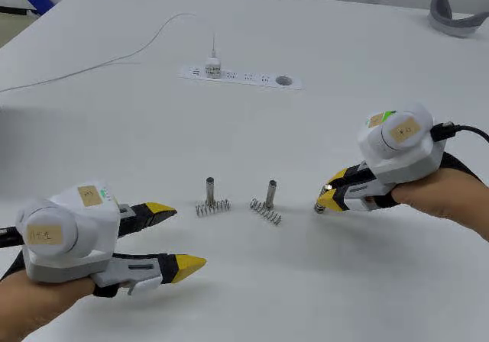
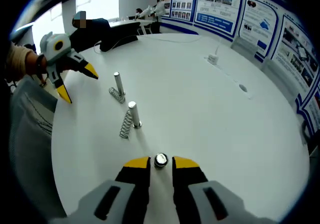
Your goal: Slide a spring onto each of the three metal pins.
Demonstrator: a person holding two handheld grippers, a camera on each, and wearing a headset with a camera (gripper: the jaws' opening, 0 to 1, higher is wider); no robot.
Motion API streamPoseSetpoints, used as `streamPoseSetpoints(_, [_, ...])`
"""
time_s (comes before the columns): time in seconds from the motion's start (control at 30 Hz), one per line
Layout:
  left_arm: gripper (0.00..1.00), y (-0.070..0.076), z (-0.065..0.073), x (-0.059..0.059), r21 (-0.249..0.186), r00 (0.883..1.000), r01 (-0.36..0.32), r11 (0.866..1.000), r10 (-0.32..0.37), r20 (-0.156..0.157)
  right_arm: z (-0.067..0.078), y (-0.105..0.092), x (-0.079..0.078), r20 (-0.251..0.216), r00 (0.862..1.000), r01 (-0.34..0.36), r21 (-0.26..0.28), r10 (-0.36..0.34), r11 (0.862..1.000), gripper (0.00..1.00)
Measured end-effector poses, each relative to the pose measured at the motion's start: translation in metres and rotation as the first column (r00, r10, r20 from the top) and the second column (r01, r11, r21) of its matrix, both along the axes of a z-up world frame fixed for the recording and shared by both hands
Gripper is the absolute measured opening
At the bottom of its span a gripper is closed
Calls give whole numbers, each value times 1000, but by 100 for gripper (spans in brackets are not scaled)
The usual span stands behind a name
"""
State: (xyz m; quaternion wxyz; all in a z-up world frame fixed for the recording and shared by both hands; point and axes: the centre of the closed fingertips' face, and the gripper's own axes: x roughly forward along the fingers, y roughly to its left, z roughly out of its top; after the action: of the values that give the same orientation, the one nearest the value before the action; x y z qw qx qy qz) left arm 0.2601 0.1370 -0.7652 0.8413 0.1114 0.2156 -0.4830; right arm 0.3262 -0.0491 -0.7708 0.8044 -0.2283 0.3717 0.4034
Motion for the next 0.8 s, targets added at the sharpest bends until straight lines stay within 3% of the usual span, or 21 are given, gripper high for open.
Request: streamPoseSetpoints(0.8, [53,-1,4,-1,-2,1000,1,1000,-1,5,2,-7,-11,9,1000,29,11,-29,1000,21])
